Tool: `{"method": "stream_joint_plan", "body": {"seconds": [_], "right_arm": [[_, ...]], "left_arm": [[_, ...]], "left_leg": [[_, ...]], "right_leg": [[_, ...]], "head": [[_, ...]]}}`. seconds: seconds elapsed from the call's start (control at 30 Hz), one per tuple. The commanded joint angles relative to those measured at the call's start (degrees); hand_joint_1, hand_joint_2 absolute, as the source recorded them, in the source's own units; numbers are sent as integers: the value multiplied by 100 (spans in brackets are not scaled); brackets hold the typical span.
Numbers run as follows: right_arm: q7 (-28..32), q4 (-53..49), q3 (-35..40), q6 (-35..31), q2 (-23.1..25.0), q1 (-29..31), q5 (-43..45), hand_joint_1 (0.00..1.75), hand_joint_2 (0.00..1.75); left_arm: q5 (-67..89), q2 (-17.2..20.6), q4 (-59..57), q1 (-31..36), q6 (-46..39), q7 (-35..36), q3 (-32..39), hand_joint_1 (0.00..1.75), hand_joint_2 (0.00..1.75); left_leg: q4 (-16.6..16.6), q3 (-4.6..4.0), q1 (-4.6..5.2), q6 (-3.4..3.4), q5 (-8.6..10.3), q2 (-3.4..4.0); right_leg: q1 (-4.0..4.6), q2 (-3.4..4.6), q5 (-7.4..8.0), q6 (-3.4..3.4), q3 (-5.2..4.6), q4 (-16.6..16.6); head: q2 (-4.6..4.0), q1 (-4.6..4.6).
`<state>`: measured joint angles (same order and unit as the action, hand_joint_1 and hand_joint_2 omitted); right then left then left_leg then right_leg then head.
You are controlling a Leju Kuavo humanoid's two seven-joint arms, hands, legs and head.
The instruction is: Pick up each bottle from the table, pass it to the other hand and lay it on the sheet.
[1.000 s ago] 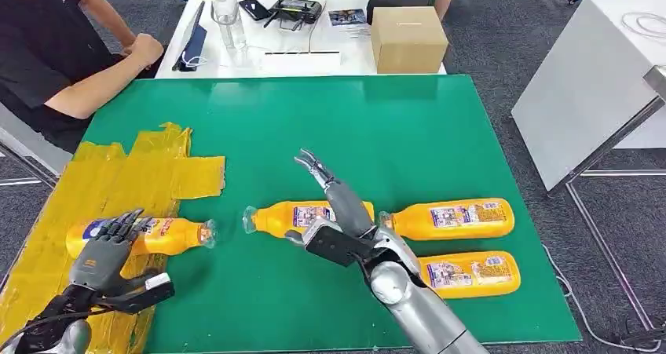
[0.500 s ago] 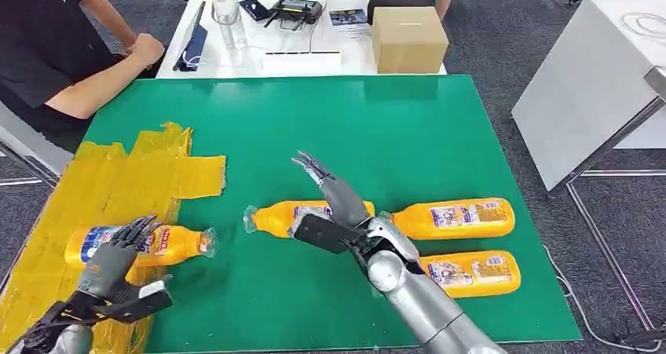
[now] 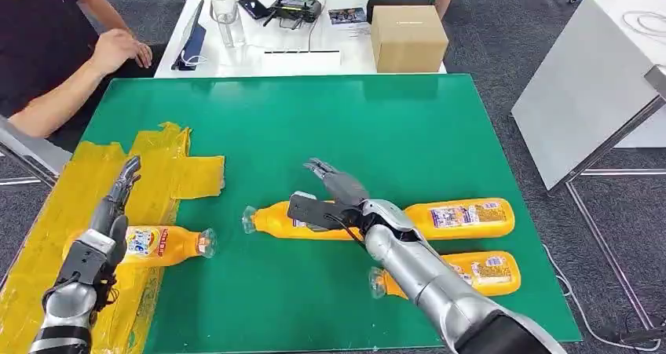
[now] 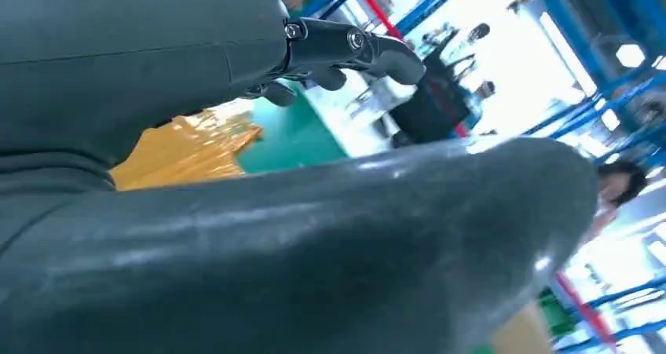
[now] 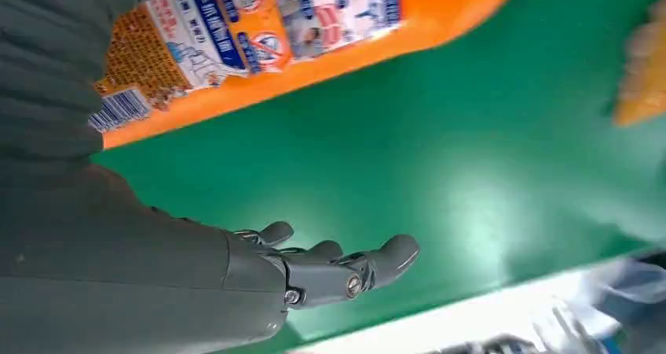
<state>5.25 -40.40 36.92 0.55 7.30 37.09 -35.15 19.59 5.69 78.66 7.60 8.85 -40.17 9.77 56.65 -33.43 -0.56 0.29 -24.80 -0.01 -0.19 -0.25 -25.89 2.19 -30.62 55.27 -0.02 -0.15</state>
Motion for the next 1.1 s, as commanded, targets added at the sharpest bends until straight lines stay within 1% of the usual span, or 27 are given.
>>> {"method": "stream_joint_plan", "body": {"seconds": [0.03,0.13,0.2,0.27,0.3,0.4,0.57,0.63,0.77,0.8,0.83,0.9,0.93,0.97,1.1], "right_arm": [[-81,1169,283,170,92,564,-43,0,175],[-97,1206,300,207,95,571,-47,0,175],[-150,1311,400,350,90,631,-87,0,175],[-179,1398,506,485,72,680,-118,0,175],[-185,1427,548,525,66,701,-124,0,175],[-223,1532,776,907,30,803,-174,0,175],[-357,1753,1387,1556,31,941,-360,0,175],[-394,1809,1646,1789,10,972,-364,0,175],[-391,1819,1916,2001,-52,1042,-427,0,175],[-391,1819,1916,2001,-52,1042,-427,0,175],[-391,1819,1916,2001,-52,1042,-427,0,175],[-408,1804,2063,2170,-121,1060,-368,0,175],[-401,1805,2119,2187,-147,1055,-366,120,175],[-397,1803,2142,2165,-155,1045,-352,175,175],[-439,1844,2226,2167,-177,1017,-350,175,175]], "left_arm": [[-79,-366,-41,356,47,17,260,0,0],[-86,-358,-78,387,52,17,244,0,0],[-140,-358,-150,438,53,17,245,0,0],[-250,-374,-270,510,126,17,272,0,0],[-176,-363,-268,511,63,17,250,0,0],[-266,-348,-341,563,103,17,228,0,0],[-349,-372,-563,765,154,17,181,0,0],[-392,-373,-646,841,161,17,146,0,0],[-462,-375,-693,882,188,17,154,0,0],[-462,-375,-693,882,188,17,154,0,0],[-462,-375,-693,882,188,17,154,0,0],[-483,-374,-714,905,195,17,127,0,0],[-563,-393,-752,924,251,17,143,0,0],[-527,-389,-752,935,208,17,126,0,0],[-578,-404,-787,974,227,17,113,0,0]], "left_leg": [[0,10,1,2,-4,-7],[3,17,-2,2,-8,-5],[0,0,0,1,0,-6],[5,15,-4,2,-6,-7],[2,9,-1,2,-3,-8],[0,7,1,2,-1,-4],[-2,15,-2,3,-2,-8],[-3,8,0,2,1,-8],[-4,29,-4,3,-4,-10],[-4,13,0,2,1,-5],[-6,23,-2,2,0,-11],[-2,16,-1,2,0,-10],[-3,12,0,2,2,-3],[-2,18,-3,3,0,-10],[-4,22,-4,2,2,-14]], "right_leg": [[-1,-7,-6,-1,13,0],[3,-5,-8,-3,21,-1],[1,-5,-1,-1,1,-1],[4,-6,-6,-3,18,1],[1,-8,-4,-2,11,0],[-1,-7,-3,-1,8,0],[2,-13,-5,-2,19,-6],[0,-14,-3,-1,10,-5],[4,-15,-7,-2,35,-11],[-1,-12,-3,0,15,-6],[2,-17,-4,-2,26,-11],[0,-15,-5,-1,19,-5],[-1,-10,-1,0,12,-6],[2,-16,-4,-1,23,-8],[2,-20,-3,-1,26,-11]], "head": [[0,0],[0,0],[0,0],[0,0],[0,0],[0,0],[0,2],[0,2],[0,2],[0,-2],[0,0],[0,0],[0,-2],[0,2],[0,0]]}}
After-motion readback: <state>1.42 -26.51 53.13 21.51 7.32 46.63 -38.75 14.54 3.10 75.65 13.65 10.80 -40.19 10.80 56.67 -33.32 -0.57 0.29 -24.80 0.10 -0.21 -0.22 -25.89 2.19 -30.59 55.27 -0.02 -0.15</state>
